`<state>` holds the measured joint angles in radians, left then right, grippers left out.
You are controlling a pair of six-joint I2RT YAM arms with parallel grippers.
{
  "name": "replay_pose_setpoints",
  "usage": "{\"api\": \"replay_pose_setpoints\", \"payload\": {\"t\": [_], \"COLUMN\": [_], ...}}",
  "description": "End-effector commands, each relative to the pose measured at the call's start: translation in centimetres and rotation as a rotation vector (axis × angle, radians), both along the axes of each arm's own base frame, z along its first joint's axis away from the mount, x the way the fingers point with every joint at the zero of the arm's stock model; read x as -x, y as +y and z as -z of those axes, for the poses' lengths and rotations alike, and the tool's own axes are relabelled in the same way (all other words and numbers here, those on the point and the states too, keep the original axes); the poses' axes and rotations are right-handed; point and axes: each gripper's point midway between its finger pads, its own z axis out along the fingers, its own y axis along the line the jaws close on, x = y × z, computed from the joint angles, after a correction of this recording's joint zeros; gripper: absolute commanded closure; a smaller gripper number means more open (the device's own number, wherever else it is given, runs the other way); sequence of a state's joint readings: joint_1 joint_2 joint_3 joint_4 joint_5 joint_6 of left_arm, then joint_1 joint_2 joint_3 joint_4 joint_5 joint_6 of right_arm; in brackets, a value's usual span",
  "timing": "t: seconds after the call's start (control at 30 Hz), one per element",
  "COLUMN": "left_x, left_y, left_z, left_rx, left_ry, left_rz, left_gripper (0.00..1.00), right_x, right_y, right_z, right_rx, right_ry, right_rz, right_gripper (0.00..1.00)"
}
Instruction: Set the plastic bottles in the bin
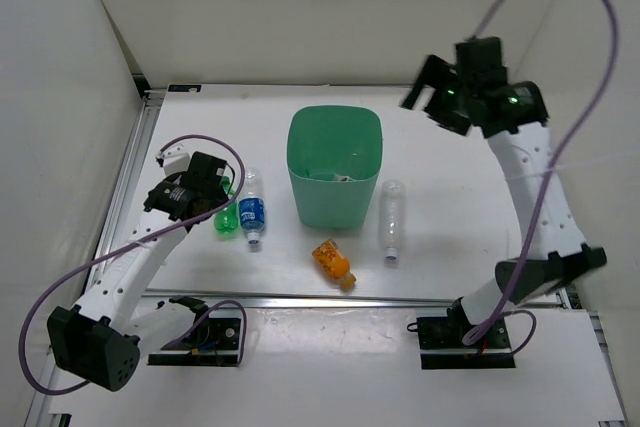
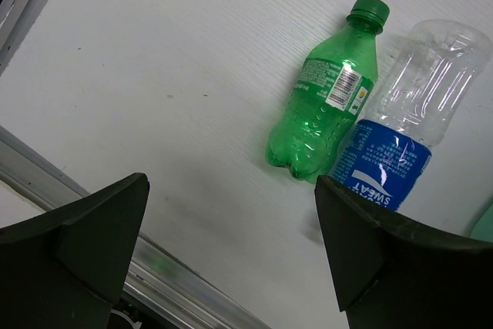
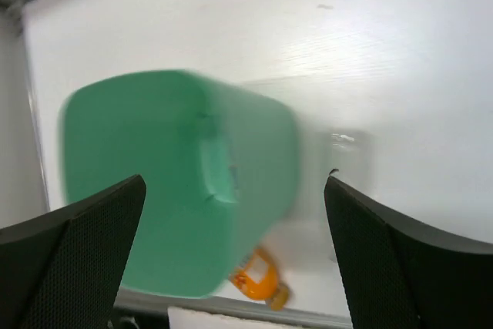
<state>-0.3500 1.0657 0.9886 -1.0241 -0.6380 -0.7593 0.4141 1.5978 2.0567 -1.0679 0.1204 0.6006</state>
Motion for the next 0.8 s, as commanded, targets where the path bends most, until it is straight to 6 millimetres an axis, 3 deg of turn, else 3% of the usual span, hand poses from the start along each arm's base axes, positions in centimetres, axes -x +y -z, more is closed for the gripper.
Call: {"api": "replay_pose_setpoints", "payload": {"t": [0.0, 0.03, 0.2, 0.43, 0.77], "left_x": [0.1, -0.1, 0.6, 1.0, 2.0], "left_y": [0.1, 0.0, 0.5, -1.0, -1.7], "left_z": [0.3, 0.0, 0.8, 2.1, 3.2], "left_rx": [0.011, 0.023, 0.033, 0.140, 0.173], "left_ry": [0.011, -0.004, 0.057, 0.078, 0.130], "left_rz": [-0.025, -0.036, -0.077, -0.008, 0.031], "left_gripper": [0.00, 0.00, 0.00, 0.00, 0.00], "right_x": [0.9, 2.1, 4.7, 5.5, 5.7], "right_y": [-6.7, -7.3, -7.3, -5.6, -2.8], "right_z": [5.2, 9.6, 18.0, 23.8, 29.0], "right_rx": [-0.018, 0.002, -0.004, -0.026, -0.040], "right_ry": [0.175, 0.295, 0.463, 0.598, 0.698], "right_rz": [0.213, 0.220, 0.159, 0.076, -0.027], "right_gripper": [0.00, 0.00, 0.00, 0.00, 0.00]}}
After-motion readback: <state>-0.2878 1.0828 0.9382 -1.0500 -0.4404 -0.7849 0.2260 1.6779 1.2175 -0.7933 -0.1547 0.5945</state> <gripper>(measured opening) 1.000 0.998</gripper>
